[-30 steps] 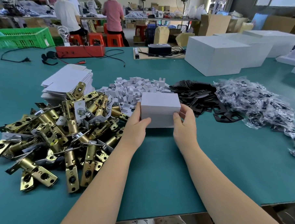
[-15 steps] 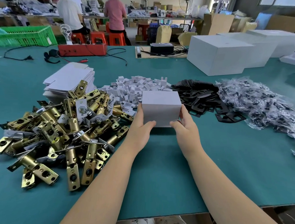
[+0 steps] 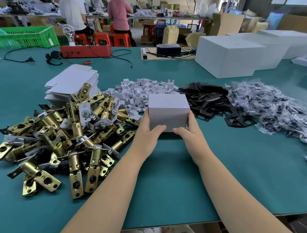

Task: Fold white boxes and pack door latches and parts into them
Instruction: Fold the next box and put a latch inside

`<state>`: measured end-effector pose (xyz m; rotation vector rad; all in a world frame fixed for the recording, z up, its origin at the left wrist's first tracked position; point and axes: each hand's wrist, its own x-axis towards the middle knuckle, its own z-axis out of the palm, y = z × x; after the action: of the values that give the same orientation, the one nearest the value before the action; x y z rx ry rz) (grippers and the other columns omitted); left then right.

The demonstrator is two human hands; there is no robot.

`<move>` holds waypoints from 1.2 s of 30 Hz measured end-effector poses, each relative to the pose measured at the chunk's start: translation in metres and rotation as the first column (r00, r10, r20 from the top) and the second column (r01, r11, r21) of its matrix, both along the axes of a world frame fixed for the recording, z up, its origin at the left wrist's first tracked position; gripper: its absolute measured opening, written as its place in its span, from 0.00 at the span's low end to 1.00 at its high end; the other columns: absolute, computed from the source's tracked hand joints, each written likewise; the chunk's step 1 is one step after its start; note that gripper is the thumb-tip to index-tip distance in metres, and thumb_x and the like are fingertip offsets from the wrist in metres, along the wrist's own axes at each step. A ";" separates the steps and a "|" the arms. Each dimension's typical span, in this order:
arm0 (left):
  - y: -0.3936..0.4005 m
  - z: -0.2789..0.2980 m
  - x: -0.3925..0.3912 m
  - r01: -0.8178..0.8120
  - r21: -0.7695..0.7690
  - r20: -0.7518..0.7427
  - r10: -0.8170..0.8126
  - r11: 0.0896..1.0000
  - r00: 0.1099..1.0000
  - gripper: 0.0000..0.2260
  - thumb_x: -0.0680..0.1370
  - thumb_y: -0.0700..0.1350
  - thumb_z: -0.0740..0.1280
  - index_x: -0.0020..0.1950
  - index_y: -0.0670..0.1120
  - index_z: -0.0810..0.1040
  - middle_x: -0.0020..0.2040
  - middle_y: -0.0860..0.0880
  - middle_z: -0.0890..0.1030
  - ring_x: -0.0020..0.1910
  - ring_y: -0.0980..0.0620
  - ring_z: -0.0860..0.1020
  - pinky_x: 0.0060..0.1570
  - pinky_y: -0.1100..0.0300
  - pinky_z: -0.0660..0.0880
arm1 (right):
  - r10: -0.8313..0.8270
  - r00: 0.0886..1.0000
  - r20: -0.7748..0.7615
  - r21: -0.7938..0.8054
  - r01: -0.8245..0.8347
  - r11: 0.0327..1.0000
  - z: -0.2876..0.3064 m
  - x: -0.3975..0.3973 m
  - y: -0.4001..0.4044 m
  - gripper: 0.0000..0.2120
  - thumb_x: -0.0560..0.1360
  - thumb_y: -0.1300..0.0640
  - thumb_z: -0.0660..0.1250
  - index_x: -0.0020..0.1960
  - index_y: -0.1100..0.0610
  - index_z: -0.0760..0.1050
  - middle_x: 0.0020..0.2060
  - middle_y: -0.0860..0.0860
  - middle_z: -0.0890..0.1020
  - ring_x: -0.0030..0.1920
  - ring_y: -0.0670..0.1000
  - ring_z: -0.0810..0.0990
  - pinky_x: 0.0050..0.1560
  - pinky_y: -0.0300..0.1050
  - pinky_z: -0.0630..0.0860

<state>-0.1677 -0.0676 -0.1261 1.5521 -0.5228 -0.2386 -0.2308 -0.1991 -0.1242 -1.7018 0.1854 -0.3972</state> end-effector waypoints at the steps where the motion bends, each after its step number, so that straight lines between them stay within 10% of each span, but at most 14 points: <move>1: 0.000 0.000 -0.001 0.005 -0.004 -0.001 -0.005 1.000 1.000 0.23 0.78 0.35 0.63 0.70 0.54 0.66 0.62 0.52 0.77 0.55 0.66 0.76 0.48 0.77 0.70 | 0.002 1.000 -0.006 0.000 -0.002 1.000 0.000 -0.001 -0.001 0.32 0.67 0.57 0.62 0.68 0.39 0.60 0.58 0.35 0.75 0.55 0.35 0.75 0.52 0.26 0.71; 10: 0.001 -0.003 0.000 -0.007 0.030 0.045 0.005 1.000 0.999 0.23 0.79 0.35 0.63 0.69 0.55 0.67 0.62 0.51 0.76 0.61 0.59 0.74 0.55 0.68 0.70 | -0.022 0.999 -0.029 -0.024 0.021 1.000 -0.004 0.000 -0.004 0.36 0.68 0.58 0.62 0.73 0.39 0.58 0.63 0.37 0.74 0.62 0.42 0.74 0.63 0.40 0.69; 15: 0.005 -0.011 0.016 -0.332 0.169 0.189 0.300 0.928 0.935 0.17 0.82 0.41 0.58 0.70 0.50 0.75 0.55 0.53 0.82 0.48 0.55 0.77 0.47 0.66 0.71 | -0.042 0.997 -0.067 -0.037 0.039 0.999 -0.006 0.001 -0.006 0.37 0.75 0.64 0.63 0.77 0.42 0.52 0.66 0.40 0.71 0.65 0.47 0.72 0.65 0.43 0.67; 21: 0.004 -0.020 0.023 -0.425 0.161 0.217 0.388 0.891 0.896 0.12 0.81 0.44 0.63 0.59 0.47 0.84 0.30 0.61 0.77 0.28 0.64 0.70 0.31 0.68 0.63 | -0.018 0.998 -0.067 -0.016 0.017 1.000 -0.005 0.000 -0.004 0.41 0.66 0.54 0.62 0.77 0.43 0.53 0.68 0.38 0.70 0.64 0.44 0.71 0.68 0.44 0.66; 30: 0.001 -0.017 0.021 -0.475 0.262 0.287 0.402 0.840 0.870 0.15 0.82 0.44 0.60 0.36 0.45 0.76 0.31 0.50 0.75 0.32 0.50 0.70 0.32 0.60 0.62 | -0.040 0.991 -0.132 0.025 0.043 0.999 -0.010 0.004 -0.005 0.40 0.66 0.52 0.63 0.77 0.46 0.56 0.68 0.41 0.71 0.67 0.44 0.69 0.69 0.46 0.64; 36: 0.002 -0.016 0.020 -0.469 0.330 0.324 0.369 0.819 0.871 0.11 0.80 0.39 0.62 0.57 0.46 0.83 0.45 0.48 0.82 0.41 0.51 0.74 0.32 0.73 0.63 | -0.074 0.985 -0.156 -0.005 0.074 0.997 -0.015 0.007 -0.010 0.31 0.76 0.60 0.63 0.76 0.46 0.58 0.67 0.43 0.73 0.66 0.47 0.70 0.66 0.45 0.66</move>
<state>-0.1473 -0.0656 -0.1418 2.0732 -0.3125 0.2124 -0.2241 -0.2087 -0.1387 -1.7296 0.3647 -0.3183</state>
